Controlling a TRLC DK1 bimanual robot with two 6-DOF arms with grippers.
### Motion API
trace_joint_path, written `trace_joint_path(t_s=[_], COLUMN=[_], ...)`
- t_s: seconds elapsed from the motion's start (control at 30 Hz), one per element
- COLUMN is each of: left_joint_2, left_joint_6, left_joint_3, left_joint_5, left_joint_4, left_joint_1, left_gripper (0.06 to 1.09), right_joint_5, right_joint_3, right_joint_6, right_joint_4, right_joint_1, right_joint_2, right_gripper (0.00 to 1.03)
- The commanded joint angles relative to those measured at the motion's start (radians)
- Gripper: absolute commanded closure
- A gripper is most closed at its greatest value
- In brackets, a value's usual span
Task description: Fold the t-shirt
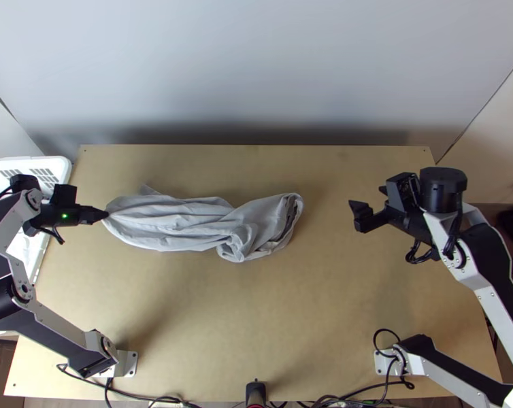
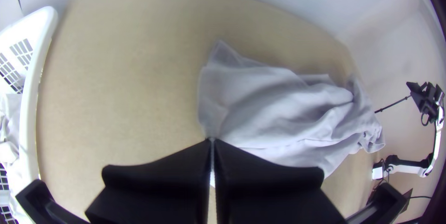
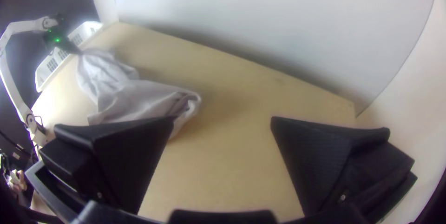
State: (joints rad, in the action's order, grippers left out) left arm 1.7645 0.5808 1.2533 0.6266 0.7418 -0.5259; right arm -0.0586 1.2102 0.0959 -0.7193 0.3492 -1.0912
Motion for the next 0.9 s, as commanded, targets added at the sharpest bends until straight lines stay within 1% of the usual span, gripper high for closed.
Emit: trace_joint_path(t_s=[0.0, 0.17, 0.27, 0.33, 0.37, 0.43, 0.57, 0.7, 0.87], left_joint_2=[-0.02, -0.04, -0.056, -0.066, -0.074, -0.089, -0.12, -0.152, -0.169], left_joint_6=[0.014, 0.014, 0.008, 0.004, 0.001, -0.009, -0.022, -0.035, -0.045], left_joint_3=[-0.017, -0.018, -0.017, -0.015, -0.015, -0.015, -0.018, -0.022, -0.022], left_joint_5=[-0.001, 0.001, 0.001, 0.001, 0.001, 0.001, 0.001, 0.001, -0.001], left_joint_4=[-0.01, -0.009, -0.01, -0.01, -0.01, -0.009, -0.007, -0.007, -0.007], left_joint_1=[0.007, 0.012, 0.021, 0.033, 0.041, 0.055, 0.083, 0.102, 0.118], left_gripper=[1.05, 1.05, 1.05, 1.05, 1.05, 1.05, 1.05, 1.05, 1.05], right_joint_5=[-0.058, -0.132, -0.199, -0.27, -0.284, -0.29, -0.31, -0.316, -0.376], right_joint_3=[-0.052, -0.092, -0.117, -0.124, -0.126, -0.124, -0.117, -0.112, -0.086], right_joint_6=[-0.059, -0.128, -0.185, -0.231, -0.243, -0.254, -0.251, -0.243, -0.288], right_joint_4=[-0.003, -0.028, -0.028, -0.017, -0.003, 0.029, 0.078, 0.141, 0.199], right_joint_1=[0.028, 0.03, 0.034, 0.034, 0.05, 0.077, 0.093, 0.132, 0.157], right_joint_2=[-0.004, -0.009, -0.038, -0.064, -0.076, -0.105, -0.176, -0.233, -0.337], right_gripper=[0.05, 0.05, 0.07, 0.07, 0.07, 0.07, 0.07, 0.07, 0.07])
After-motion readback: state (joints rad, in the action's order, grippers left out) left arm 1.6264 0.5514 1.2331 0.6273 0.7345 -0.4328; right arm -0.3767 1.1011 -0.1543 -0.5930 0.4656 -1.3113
